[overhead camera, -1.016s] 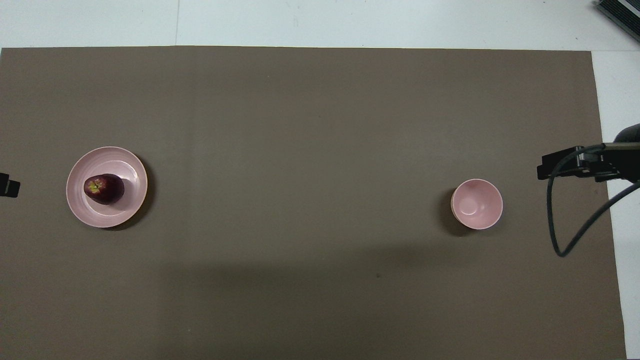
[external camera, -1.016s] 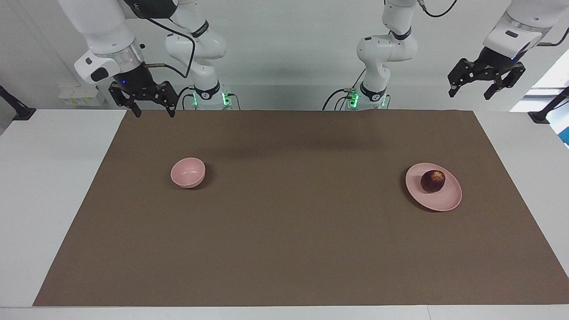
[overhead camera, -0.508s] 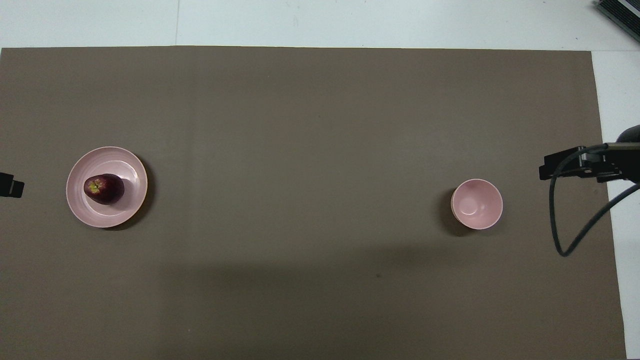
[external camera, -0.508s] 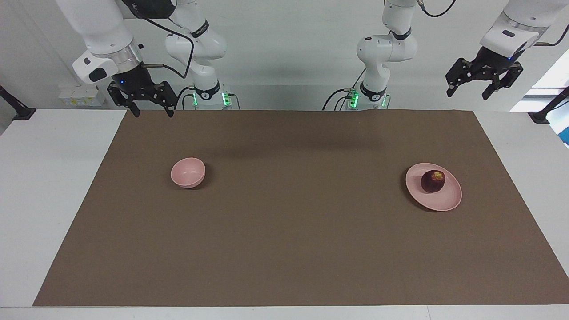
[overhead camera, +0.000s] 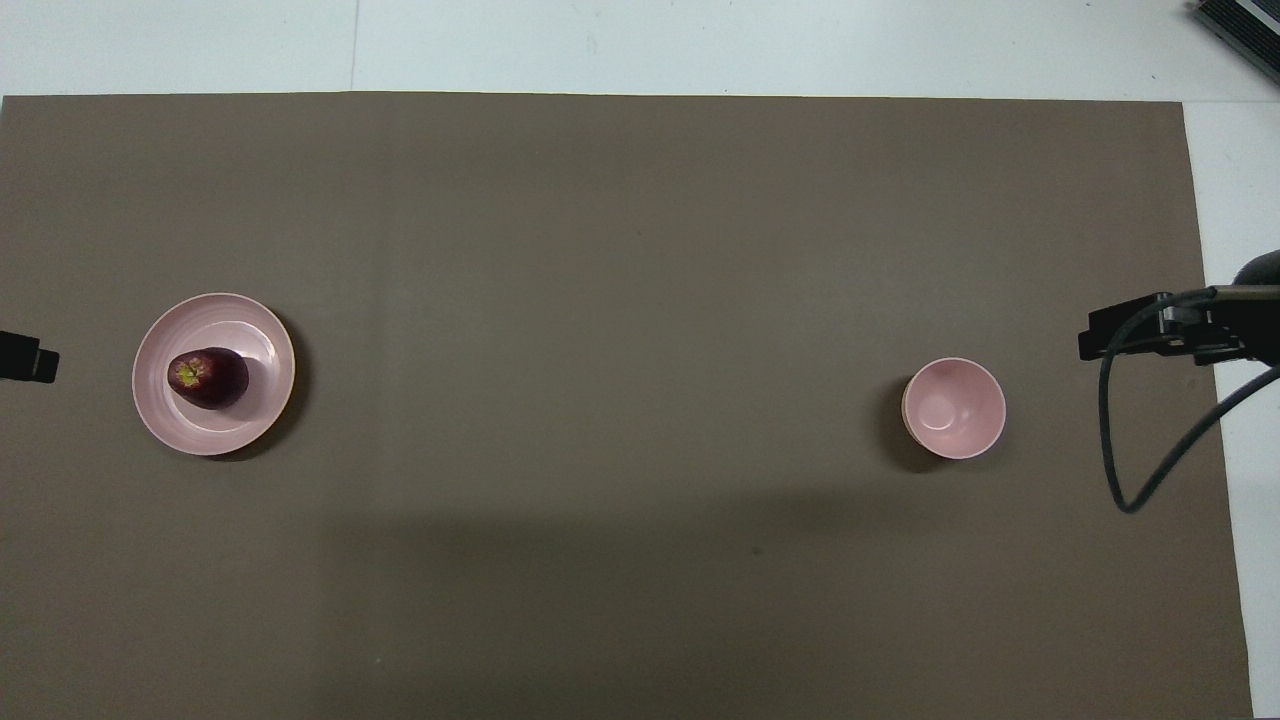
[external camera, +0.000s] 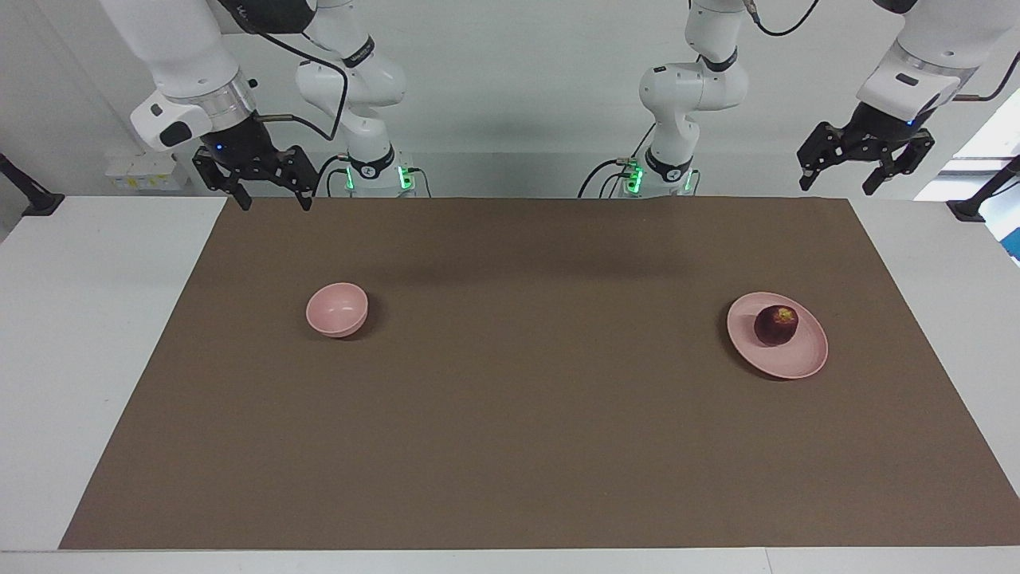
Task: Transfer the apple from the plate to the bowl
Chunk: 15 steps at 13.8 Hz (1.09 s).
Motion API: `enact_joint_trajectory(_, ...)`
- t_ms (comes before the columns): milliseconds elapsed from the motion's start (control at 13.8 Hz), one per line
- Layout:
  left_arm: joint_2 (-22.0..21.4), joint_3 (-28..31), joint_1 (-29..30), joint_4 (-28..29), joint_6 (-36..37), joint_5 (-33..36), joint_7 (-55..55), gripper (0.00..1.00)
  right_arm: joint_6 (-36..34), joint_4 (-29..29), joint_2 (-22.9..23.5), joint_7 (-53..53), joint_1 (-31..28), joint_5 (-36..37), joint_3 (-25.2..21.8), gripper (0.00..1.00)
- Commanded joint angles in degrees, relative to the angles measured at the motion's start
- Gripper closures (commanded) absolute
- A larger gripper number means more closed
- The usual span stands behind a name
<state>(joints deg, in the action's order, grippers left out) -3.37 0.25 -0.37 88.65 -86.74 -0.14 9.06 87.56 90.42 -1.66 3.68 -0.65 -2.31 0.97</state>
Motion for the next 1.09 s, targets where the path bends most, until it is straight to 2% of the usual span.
enact_joint_trajectory(0,-2.2,0.5,0.2,6.3,-6.3,-0.6,0.6,0.0,-0.2,0.8,-1.0,0.5,-0.2,-0.1,0.3,0.0)
enact_joint_trajectory(435,-2.0,0.5,3.0,18.7,-18.4,-0.7,4.0,0.0,-0.6,0.8,-1.0,0.7,0.1,-0.1,0.3,0.0)
enact_joint_trajectory(725,-0.9,0.5,4.3,27.6,-30.7,-0.8,6.2,0.0,-1.0,0.8,-1.0,0.5,0.0,-0.1,0.3,0.0)
enact_joint_trajectory(1016,4.4,0.5,4.6,32.1,-39.4,-0.8,6.6,0.0,-1.2,0.9,-1.1,0.4,-0.5,-0.1,0.3,0.0)
